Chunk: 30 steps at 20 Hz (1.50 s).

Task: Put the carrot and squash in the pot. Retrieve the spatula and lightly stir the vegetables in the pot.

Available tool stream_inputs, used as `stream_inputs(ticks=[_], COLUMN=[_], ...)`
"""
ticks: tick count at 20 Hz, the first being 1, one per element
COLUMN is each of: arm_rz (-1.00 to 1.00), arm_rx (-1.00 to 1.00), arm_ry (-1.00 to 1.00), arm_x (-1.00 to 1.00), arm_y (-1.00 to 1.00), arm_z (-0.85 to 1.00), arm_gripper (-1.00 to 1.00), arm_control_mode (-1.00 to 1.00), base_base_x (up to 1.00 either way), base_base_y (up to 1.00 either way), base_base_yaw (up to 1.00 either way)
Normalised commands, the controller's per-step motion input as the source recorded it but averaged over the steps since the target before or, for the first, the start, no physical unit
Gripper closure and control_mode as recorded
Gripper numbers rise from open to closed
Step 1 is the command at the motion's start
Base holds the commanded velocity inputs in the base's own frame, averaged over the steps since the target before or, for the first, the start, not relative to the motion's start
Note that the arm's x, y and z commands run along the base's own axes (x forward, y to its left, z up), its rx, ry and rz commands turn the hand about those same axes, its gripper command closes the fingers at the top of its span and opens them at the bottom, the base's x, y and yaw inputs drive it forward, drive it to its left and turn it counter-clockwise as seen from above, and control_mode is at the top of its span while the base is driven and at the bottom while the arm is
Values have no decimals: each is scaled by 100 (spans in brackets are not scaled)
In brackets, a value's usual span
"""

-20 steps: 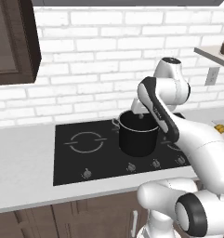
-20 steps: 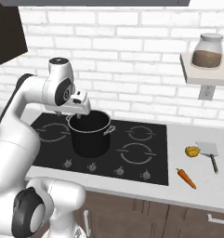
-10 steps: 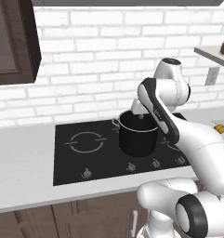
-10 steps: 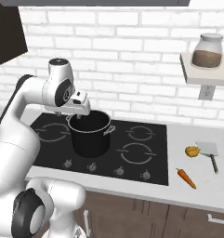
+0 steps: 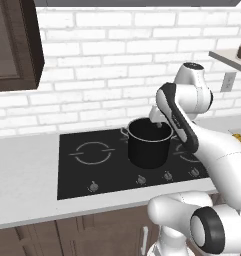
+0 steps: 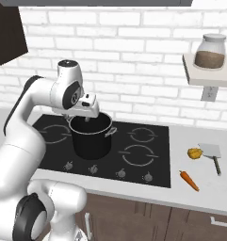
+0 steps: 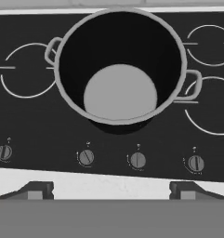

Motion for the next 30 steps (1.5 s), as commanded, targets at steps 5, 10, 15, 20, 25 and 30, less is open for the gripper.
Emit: stream_inputs(ticks=[5, 10, 15, 20, 25, 30], arm_rz=[0, -2, 0, 0, 0, 0], arm_rx=[-1, -1, 0, 0, 0, 0], arm_ry=[4, 3, 0, 5, 1, 0], arm_x=[0, 0, 0, 0, 0, 0], arm_y=[-8, 0, 0, 0, 0, 0], arm_z=[0, 0, 0, 0, 0, 0], arm_gripper=[-100, -100, -100, -100, -100, -100], arm_control_mode=[-100, -100, -100, -100, 100, 100], base_base_x=[0, 0, 0, 0, 0, 7], base_base_y=[0, 0, 0, 0, -32, -66], base_base_yaw=[0, 0, 0, 0, 0, 1])
